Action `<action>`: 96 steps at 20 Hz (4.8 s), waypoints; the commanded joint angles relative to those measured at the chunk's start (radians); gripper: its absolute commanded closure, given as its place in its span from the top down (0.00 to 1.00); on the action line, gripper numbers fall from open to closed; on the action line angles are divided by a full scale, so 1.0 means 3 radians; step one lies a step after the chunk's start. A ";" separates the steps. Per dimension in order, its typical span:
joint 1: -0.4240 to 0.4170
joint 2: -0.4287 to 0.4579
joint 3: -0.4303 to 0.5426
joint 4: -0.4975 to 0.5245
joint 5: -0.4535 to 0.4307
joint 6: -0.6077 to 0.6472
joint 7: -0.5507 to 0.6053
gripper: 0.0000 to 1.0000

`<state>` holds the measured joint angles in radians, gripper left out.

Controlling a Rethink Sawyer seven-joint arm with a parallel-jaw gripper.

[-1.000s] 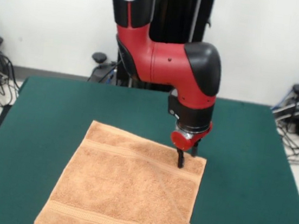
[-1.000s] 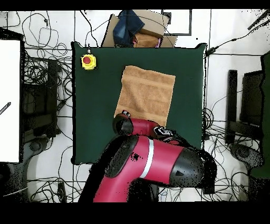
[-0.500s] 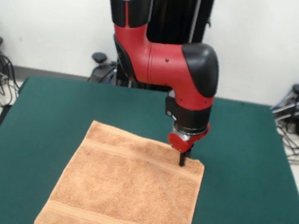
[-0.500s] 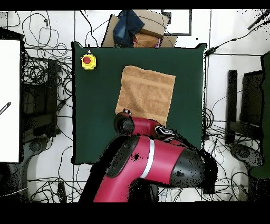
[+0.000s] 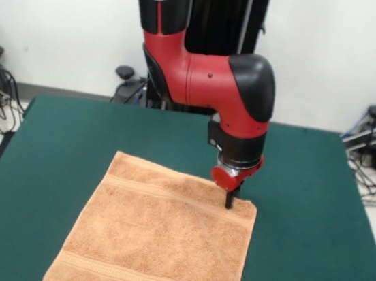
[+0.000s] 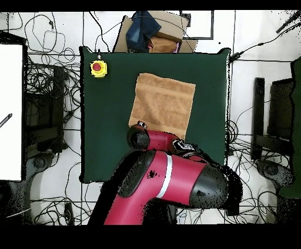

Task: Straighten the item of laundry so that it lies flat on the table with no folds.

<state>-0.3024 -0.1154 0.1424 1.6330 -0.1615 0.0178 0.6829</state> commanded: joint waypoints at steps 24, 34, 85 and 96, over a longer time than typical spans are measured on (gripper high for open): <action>0.0117 -0.0026 -0.0234 0.0114 0.0099 0.0310 0.0821 0.00; 0.0186 -0.0161 -0.0275 0.0265 0.0128 0.0376 0.0851 0.00; 0.0345 -0.0231 -0.0392 0.0627 0.0234 0.0352 0.0948 0.00; 0.0319 -0.0252 -0.0380 0.0658 0.0212 0.0338 0.0932 0.00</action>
<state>-0.2294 -0.2003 0.0421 1.7956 -0.1564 0.0203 0.6829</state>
